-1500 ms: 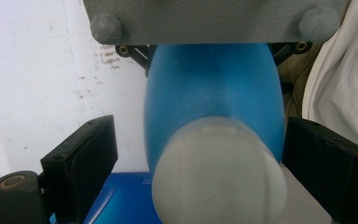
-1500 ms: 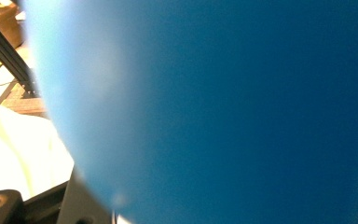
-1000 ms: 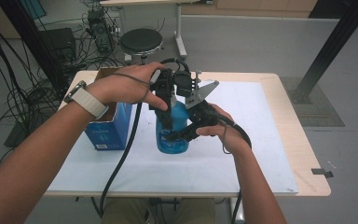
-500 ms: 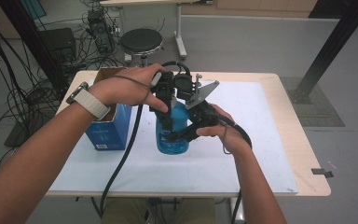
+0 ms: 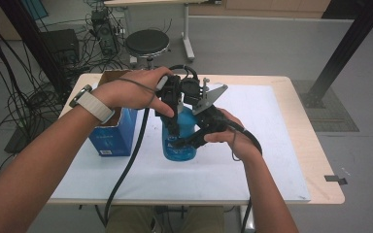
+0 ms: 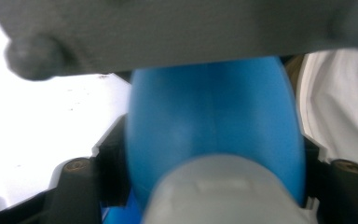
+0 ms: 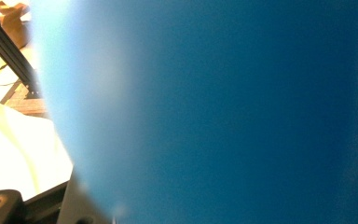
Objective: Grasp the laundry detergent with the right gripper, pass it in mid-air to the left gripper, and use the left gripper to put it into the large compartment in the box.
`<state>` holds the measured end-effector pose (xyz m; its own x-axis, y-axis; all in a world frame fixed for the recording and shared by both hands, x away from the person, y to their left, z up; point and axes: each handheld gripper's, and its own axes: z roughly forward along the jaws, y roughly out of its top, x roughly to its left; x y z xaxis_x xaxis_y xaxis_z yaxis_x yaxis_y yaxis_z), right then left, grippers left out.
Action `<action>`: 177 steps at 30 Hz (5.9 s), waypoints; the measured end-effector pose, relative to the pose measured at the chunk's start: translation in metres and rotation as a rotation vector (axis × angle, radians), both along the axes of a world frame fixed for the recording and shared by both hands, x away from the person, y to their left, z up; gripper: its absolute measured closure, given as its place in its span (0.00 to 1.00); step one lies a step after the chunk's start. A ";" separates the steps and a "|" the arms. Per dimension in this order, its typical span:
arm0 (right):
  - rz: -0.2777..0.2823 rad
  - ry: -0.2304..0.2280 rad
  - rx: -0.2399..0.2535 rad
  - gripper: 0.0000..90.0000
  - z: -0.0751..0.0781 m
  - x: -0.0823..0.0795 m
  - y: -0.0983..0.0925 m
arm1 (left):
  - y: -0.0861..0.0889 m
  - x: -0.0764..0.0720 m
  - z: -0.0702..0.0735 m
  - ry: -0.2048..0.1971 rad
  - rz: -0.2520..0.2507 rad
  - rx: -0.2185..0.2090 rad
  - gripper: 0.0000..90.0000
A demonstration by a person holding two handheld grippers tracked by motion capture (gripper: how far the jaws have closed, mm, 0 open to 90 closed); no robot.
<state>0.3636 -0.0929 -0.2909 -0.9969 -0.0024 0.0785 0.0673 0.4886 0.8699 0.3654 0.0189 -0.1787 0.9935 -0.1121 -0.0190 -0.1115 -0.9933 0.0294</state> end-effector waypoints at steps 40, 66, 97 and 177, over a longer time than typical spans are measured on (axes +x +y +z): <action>0.007 0.014 -0.005 0.48 0.004 -0.003 0.002 | 0.003 -0.001 0.001 0.001 0.015 -0.015 0.42; 0.001 -0.018 -0.018 0.48 0.006 0.000 0.002 | 0.006 -0.002 0.002 -0.007 0.023 -0.029 0.42; 0.020 -0.015 -0.025 0.48 0.007 -0.001 0.004 | 0.011 -0.004 0.001 -0.009 0.035 -0.041 0.42; 0.025 -0.049 -0.005 0.47 0.011 -0.002 0.007 | 0.012 -0.007 0.009 -0.032 0.048 -0.029 0.42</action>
